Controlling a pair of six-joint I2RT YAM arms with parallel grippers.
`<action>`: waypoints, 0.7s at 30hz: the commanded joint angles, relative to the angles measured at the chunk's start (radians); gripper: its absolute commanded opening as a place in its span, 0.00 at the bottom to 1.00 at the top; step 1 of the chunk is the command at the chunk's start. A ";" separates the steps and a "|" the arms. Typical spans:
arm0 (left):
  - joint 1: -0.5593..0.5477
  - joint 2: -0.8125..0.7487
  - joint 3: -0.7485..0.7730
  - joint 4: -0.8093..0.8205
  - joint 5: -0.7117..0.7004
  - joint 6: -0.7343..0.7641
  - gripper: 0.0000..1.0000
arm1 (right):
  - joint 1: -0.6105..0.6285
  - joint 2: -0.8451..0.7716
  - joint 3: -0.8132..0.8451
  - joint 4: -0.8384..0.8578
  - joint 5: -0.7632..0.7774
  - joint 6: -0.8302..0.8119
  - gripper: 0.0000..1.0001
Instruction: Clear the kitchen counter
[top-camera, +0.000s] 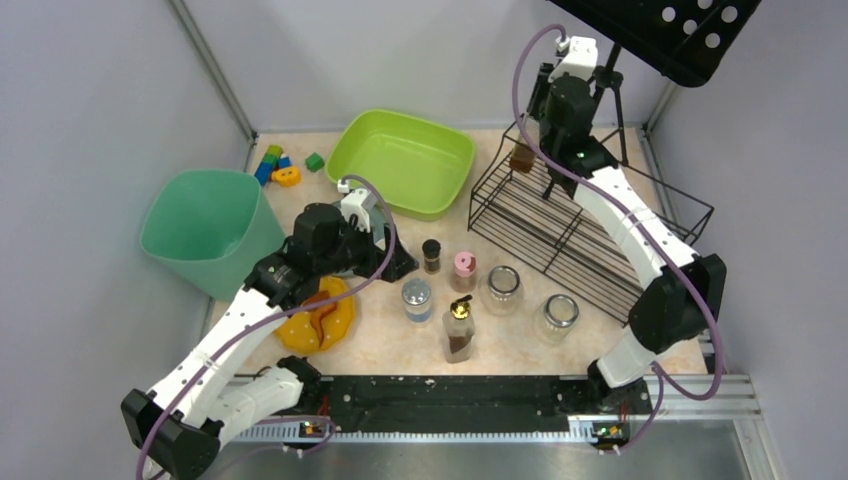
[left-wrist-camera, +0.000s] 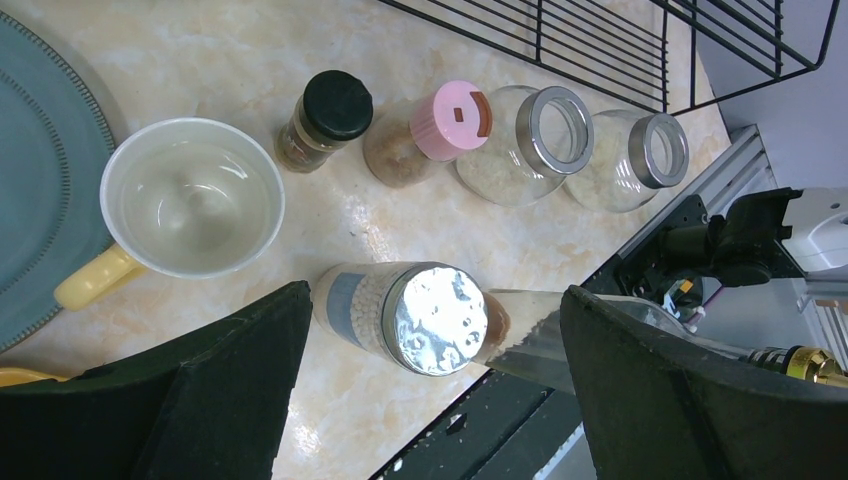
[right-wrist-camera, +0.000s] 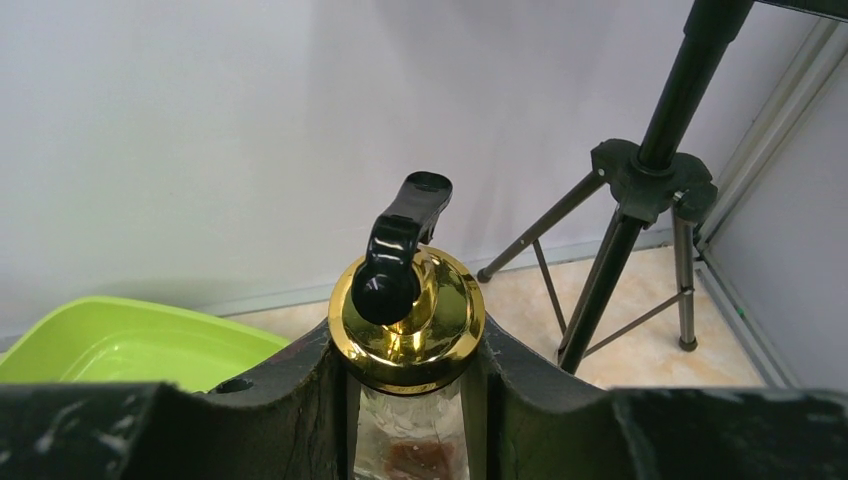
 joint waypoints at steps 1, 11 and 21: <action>0.000 -0.002 -0.009 0.057 0.001 0.001 0.98 | 0.029 -0.004 0.040 0.109 0.056 -0.070 0.00; -0.001 -0.005 -0.010 0.056 0.004 0.001 0.98 | 0.069 0.051 0.124 0.044 0.125 -0.135 0.00; -0.001 -0.002 -0.013 0.055 0.008 0.000 0.98 | 0.072 0.055 0.140 0.006 0.143 -0.117 0.41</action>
